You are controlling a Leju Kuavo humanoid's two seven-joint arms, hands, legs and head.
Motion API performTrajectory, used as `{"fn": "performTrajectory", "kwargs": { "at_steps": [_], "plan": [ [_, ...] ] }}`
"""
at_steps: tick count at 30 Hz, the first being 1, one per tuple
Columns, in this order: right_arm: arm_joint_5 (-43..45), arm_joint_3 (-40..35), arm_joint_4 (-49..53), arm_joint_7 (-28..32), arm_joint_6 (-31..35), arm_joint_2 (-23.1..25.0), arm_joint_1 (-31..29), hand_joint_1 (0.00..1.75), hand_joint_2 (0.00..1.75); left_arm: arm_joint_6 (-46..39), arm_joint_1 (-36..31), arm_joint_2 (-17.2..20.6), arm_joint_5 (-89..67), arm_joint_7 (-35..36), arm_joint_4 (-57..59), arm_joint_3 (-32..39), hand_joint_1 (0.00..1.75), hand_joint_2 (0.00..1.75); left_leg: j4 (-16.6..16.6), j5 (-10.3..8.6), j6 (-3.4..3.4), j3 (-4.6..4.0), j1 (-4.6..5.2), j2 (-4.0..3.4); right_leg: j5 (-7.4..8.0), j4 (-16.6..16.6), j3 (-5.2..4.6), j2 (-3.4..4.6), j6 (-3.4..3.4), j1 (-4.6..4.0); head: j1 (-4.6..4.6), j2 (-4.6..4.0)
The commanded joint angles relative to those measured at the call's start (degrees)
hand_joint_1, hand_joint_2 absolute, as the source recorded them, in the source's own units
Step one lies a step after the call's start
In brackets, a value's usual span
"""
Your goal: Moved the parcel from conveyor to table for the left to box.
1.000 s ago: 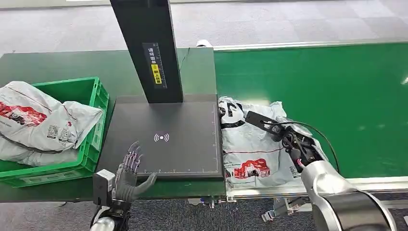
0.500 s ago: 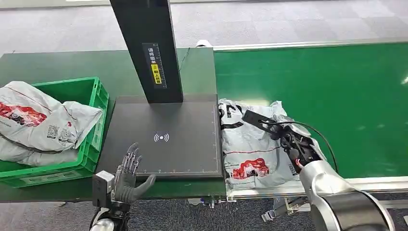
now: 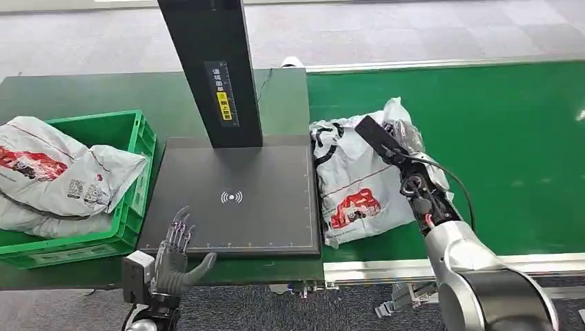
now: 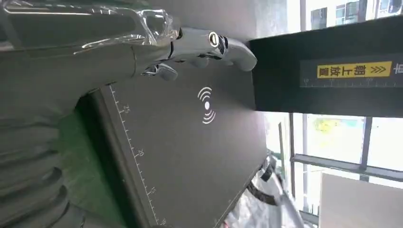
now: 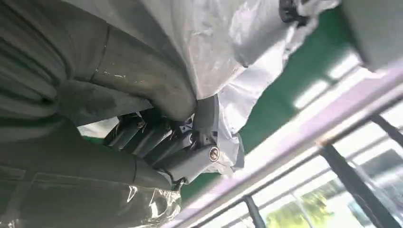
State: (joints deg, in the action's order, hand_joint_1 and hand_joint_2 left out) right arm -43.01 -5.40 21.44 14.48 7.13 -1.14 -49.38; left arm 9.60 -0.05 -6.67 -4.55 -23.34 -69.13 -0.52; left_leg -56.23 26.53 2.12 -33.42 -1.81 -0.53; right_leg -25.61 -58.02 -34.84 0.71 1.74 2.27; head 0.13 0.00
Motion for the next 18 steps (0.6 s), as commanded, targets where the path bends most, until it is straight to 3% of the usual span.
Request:
{"fn": "performTrajectory", "kwargs": {
  "at_steps": [1, 15, 18],
  "plan": [
    [2.4, 6.0, 1.2, 3.0, 0.8, 2.0, -2.5, 1.75, 1.75, 0.2, 0.0, 0.0, 0.0, -0.3, 1.0, 0.7, 0.00, 1.75, 0.0, 0.05, -0.13, 0.09, 0.03, -0.04, -0.02, 0.0, 0.07, 0.01, -0.16, -0.01, 0.00, 0.00],
    [2.4, 6.0, 1.2, 3.0, 0.8, 2.0, -2.5, 1.75, 1.75, 0.2, 0.0, 0.0, 0.0, -0.3, 1.0, 0.7, 0.00, 1.75, 0.0, 0.05, -0.15, 0.12, 0.03, -0.01, -0.03, 0.0, 0.11, -0.03, -0.17, -0.02, 0.00, 0.00],
    [7.8, 8.7, 2.6, 8.7, 1.3, 2.7, -2.0, 1.75, 1.75, 0.2, -0.2, 0.2, 0.1, -0.7, 1.4, 0.6, 0.00, 1.75, 0.0, 0.05, -0.17, 0.14, 0.03, 0.00, -0.03, 0.0, 0.13, -0.04, -0.19, -0.03, 0.00, 0.00]
  ]
}}
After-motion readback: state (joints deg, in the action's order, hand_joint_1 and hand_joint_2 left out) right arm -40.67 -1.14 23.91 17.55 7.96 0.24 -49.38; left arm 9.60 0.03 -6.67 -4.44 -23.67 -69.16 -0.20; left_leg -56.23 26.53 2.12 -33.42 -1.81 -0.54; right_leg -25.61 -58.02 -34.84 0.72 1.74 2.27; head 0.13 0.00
